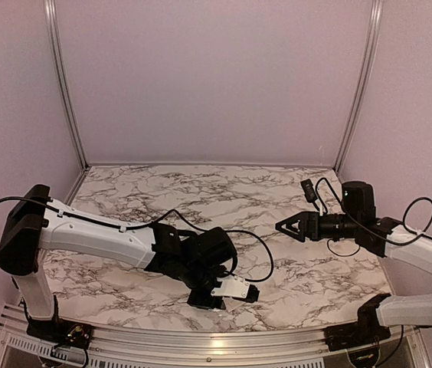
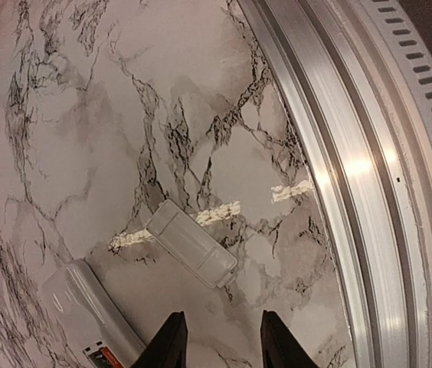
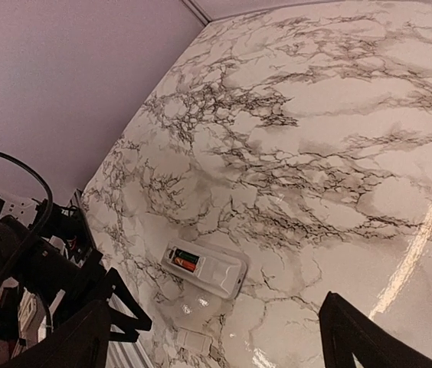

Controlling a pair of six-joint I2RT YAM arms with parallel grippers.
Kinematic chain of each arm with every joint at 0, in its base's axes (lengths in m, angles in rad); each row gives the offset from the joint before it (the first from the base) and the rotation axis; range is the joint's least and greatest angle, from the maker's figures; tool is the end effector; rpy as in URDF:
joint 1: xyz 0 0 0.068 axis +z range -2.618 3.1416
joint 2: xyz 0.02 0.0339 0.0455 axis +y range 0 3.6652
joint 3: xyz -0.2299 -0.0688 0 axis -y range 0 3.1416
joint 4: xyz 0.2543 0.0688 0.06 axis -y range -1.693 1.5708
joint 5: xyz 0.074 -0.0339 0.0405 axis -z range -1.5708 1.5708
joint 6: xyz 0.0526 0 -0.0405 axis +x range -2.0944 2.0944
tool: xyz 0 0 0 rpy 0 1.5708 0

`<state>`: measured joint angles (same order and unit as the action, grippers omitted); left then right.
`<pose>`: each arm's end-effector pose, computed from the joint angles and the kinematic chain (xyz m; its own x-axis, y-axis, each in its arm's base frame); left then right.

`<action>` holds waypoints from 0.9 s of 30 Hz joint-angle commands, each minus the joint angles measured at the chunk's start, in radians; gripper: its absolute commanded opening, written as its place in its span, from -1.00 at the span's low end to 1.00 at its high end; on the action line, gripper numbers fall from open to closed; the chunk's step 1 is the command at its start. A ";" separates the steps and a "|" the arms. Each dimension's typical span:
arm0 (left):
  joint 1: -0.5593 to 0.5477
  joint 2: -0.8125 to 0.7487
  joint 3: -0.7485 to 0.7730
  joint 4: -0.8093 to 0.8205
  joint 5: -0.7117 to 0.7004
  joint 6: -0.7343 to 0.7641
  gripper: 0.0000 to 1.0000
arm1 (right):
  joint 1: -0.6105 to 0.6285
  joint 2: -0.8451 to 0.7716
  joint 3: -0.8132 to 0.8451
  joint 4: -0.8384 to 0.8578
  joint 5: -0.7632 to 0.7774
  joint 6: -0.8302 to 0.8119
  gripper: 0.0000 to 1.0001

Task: Load the batteries into the remote control
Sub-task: Pick up the battery cover from the center of the board.

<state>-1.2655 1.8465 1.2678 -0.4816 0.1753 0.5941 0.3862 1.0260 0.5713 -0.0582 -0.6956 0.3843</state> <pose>0.1084 -0.3745 0.1361 0.3227 0.8097 -0.4901 0.9462 -0.2879 0.1474 0.2238 0.1274 0.1962 -0.7237 0.0164 -0.6899 -0.5772 0.5336 0.6182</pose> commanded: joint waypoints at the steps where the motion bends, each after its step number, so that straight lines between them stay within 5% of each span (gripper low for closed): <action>1: -0.023 0.069 0.074 -0.104 -0.007 0.115 -0.33 | -0.009 -0.031 -0.019 0.047 -0.045 0.002 0.84; 27: -0.029 0.239 0.176 -0.137 -0.067 0.190 -0.58 | -0.010 -0.044 -0.054 0.096 -0.065 0.005 0.74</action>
<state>-1.2888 2.0521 1.4132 -0.5919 0.1246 0.7681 0.3859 0.9844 0.5186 0.0296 -0.7544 0.3923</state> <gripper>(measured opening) 0.222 0.869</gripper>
